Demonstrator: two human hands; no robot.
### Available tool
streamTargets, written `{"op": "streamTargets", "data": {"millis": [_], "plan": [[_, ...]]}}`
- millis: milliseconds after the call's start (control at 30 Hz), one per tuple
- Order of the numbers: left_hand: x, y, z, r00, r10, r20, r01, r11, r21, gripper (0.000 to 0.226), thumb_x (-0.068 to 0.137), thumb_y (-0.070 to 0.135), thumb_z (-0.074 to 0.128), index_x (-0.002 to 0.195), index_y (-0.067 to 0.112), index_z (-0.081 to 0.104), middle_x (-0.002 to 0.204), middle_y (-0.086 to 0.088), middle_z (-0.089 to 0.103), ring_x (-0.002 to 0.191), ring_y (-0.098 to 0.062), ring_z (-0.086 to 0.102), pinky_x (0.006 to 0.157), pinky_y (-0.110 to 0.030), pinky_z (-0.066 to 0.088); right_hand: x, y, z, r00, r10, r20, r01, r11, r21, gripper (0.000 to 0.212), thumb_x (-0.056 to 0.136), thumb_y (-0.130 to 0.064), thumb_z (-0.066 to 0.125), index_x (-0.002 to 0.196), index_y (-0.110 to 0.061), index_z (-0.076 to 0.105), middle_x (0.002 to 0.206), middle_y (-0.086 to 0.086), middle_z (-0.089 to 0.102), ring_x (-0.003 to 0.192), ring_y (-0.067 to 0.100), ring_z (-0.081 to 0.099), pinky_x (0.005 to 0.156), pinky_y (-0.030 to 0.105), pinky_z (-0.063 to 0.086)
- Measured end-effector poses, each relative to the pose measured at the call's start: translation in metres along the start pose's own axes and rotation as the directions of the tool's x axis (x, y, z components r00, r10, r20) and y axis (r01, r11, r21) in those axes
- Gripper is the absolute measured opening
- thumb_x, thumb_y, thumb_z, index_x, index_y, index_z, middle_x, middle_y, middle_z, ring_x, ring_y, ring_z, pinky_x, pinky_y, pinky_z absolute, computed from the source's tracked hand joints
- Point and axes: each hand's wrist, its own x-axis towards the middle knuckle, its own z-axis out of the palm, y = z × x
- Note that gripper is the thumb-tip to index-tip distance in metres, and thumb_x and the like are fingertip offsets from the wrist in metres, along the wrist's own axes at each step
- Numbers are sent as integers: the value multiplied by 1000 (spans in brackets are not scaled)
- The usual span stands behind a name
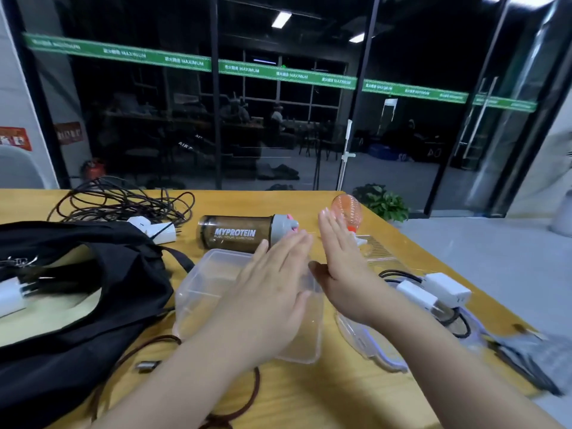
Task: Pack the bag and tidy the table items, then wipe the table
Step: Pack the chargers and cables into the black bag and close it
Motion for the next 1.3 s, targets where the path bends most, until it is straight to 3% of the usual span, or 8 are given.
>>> {"op": "streamTargets", "data": {"millis": [233, 400, 533, 667, 800, 900, 1133, 1300], "plan": [[30, 3, 2, 975, -2, 221, 8, 1000, -27, 68, 98, 41, 31, 145, 29, -17, 150, 19, -23, 136, 2, -22, 114, -26, -12, -12, 55, -14, 997, 71, 0, -71, 994, -80, 67, 101, -30, 35, 147, -27, -14, 148, -20, -25, 134, 2, -32, 111, 24, -14], [66, 8, -2, 951, -27, 309, 61, 993, -102, 62, 97, 35, 39, 148, 26, 5, 155, 13, 4, 142, -5, 5, 112, -23, 7, -18, 84, -25, 991, 117, 66, -105, 982, -159, 66, 101, -30, 35, 148, -30, -11, 155, -15, -18, 141, 9, -24, 115, 30, -9], [94, 12, 5, 936, -67, 345, 51, 997, 54, 44, 96, 32, 42, 139, 29, 37, 141, 6, 43, 131, -14, 31, 107, -28, 20, -25, 96, -38, 978, 123, 169, -89, 977, -195, 63, 99, -32, 42, 151, -28, 6, 158, -13, 1, 145, 7, -4, 114, 23, 3], [122, 8, 25, 859, -185, 477, 109, 977, 183, 43, 90, 38, 49, 130, 24, 49, 127, 0, 55, 116, -22, 48, 96, -31, 41, -31, 107, -53, 956, 142, 258, -65, 956, -285, 57, 94, -43, 48, 145, -36, 23, 149, -14, 25, 137, 6, 16, 110, 26, 25], [146, 2, 44, 726, -240, 645, 121, 967, 225, 51, 87, 40, 57, 128, 10, 51, 119, -3, 57, 94, -20, 49, 90, -33, 44, -33, 111, -59, 936, 168, 309, -47, 930, -363, 51, 91, -47, 53, 137, -34, 36, 136, -10, 37, 129, 9, 28, 104, 31, 35], [157, -2, 56, 672, -275, 687, 126, 957, 260, 48, 83, 42, 64, 119, 10, 59, 111, -2, 62, 95, -23, 58, 83, -32, 46, -35, 113, -60, 930, 176, 322, -40, 921, -388, 49, 92, -44, 52, 137, -32, 38, 129, -6, 41, 122, 13, 36, 98, 28, 37], [167, 1, 68, 638, -320, 701, 93, 935, 343, 50, 74, 47, 71, 110, 14, 61, 103, -1, 63, 98, -23, 60, 82, -34, 50, -38, 118, -59, 932, 217, 290, -74, 898, -433, 46, 92, -45, 51, 133, -24, 41, 124, -1, 44, 112, 19, 48, 81, 27, 38], [168, 8, 71, 622, -307, 720, 36, 930, 365, 48, 73, 43, 73, 108, 13, 58, 84, 2, 54, 85, -22, 55, 76, -33, 49, -38, 119, -54, 916, 268, 298, -115, 887, -447, 49, 93, -48, 45, 136, -26, 39, 128, 2, 47, 114, 23, 51, 85, 32, 42]]}}
